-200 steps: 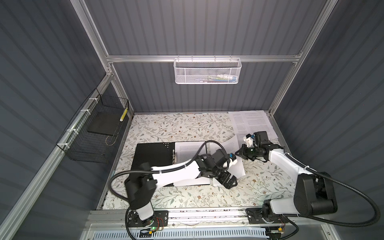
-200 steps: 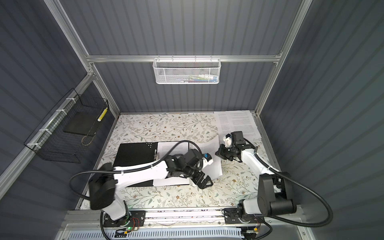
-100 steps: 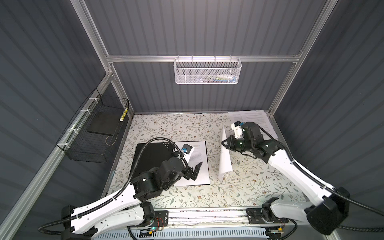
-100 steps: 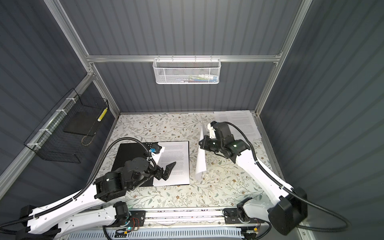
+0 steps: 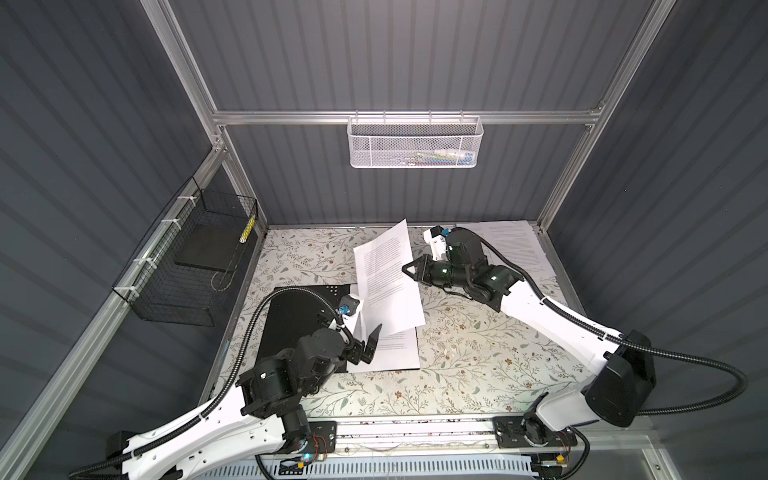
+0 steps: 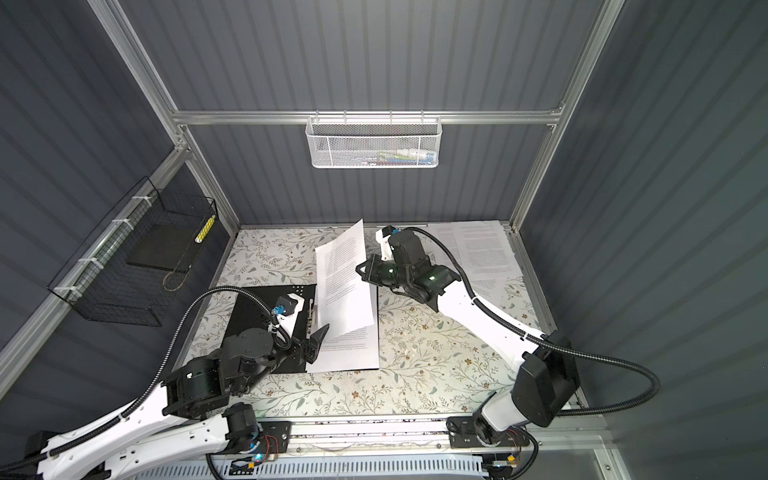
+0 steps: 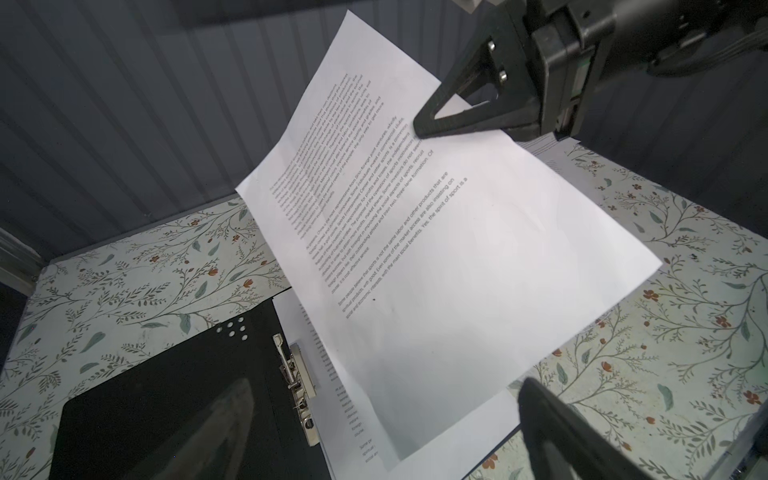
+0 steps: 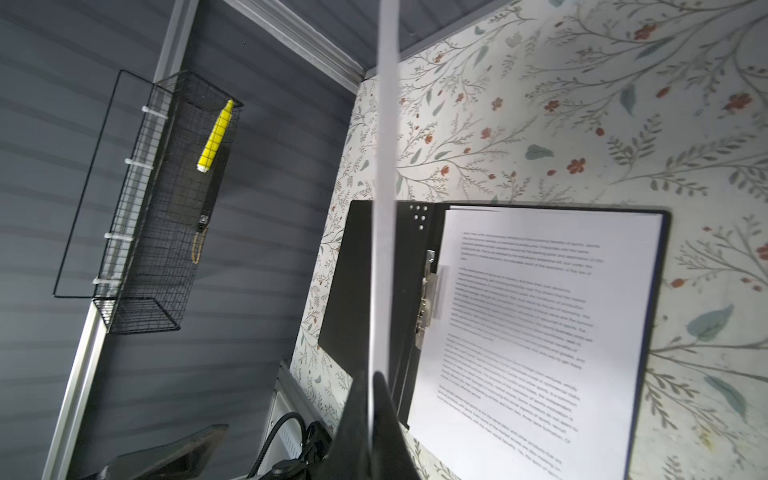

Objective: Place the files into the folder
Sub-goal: 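Lay the sheet onto the folder stack with the right gripper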

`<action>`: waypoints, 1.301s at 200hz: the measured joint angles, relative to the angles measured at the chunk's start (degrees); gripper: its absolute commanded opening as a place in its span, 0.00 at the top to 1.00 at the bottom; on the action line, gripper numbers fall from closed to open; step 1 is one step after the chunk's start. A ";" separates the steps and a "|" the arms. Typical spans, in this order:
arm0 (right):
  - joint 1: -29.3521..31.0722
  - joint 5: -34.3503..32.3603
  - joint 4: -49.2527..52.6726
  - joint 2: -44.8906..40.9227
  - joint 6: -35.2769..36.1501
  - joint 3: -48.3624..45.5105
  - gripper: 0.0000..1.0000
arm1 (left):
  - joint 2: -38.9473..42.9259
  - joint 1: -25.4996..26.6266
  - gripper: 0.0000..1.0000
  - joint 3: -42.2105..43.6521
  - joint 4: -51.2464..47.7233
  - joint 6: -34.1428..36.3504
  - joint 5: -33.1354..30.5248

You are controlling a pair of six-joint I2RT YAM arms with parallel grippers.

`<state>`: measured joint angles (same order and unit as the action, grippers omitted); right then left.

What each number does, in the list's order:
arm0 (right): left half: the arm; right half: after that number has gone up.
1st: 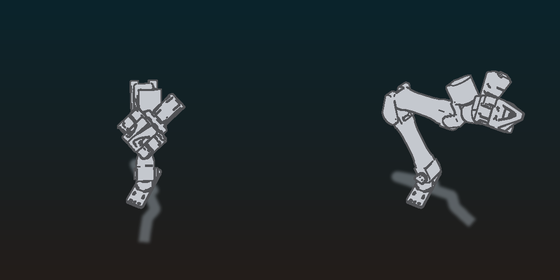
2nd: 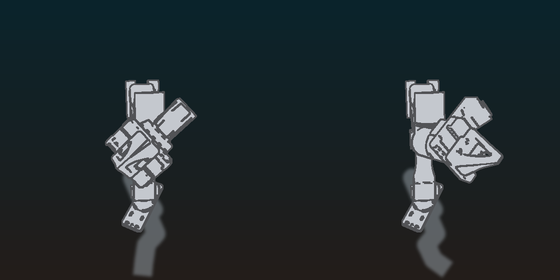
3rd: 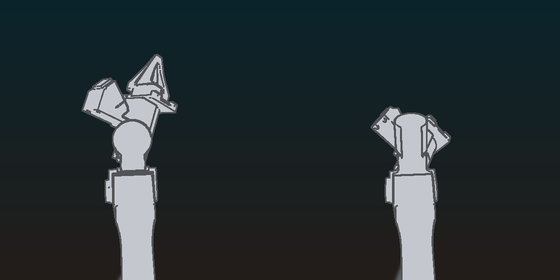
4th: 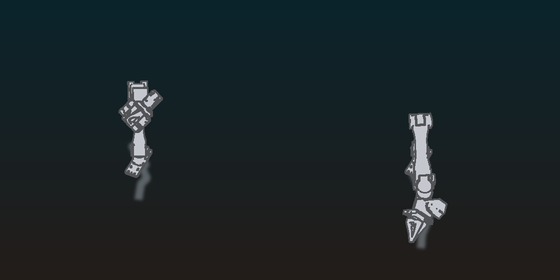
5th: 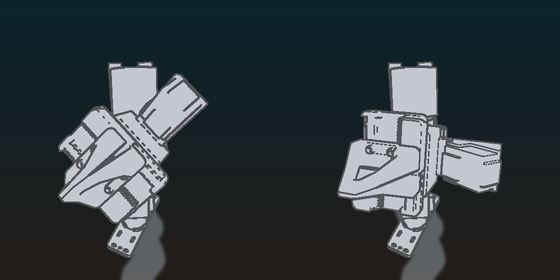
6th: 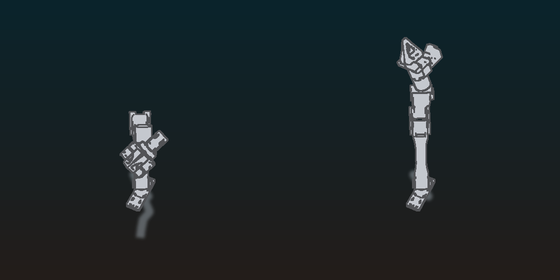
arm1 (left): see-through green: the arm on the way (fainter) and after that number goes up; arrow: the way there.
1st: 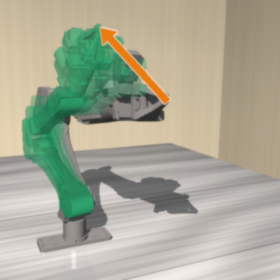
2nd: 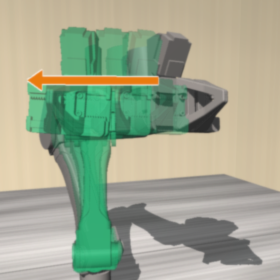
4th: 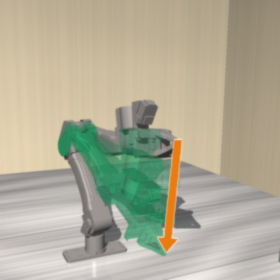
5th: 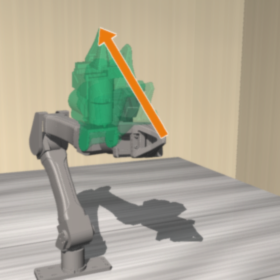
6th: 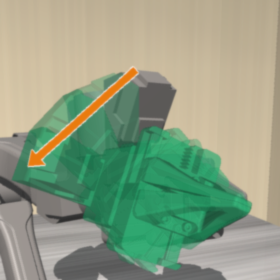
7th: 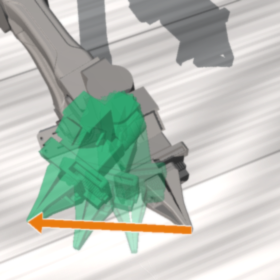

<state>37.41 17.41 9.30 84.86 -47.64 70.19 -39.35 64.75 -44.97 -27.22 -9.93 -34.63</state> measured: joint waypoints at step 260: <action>3.50 -4.94 -15.30 19.56 -6.86 -12.50 1.00 | -9.57 -11.04 0.00 -0.42 -1.70 -1.18 13.77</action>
<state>40.91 12.47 -6.00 104.42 -54.50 57.69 -48.93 53.71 -45.39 -28.93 -11.11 -20.86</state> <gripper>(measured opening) 0.046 0.998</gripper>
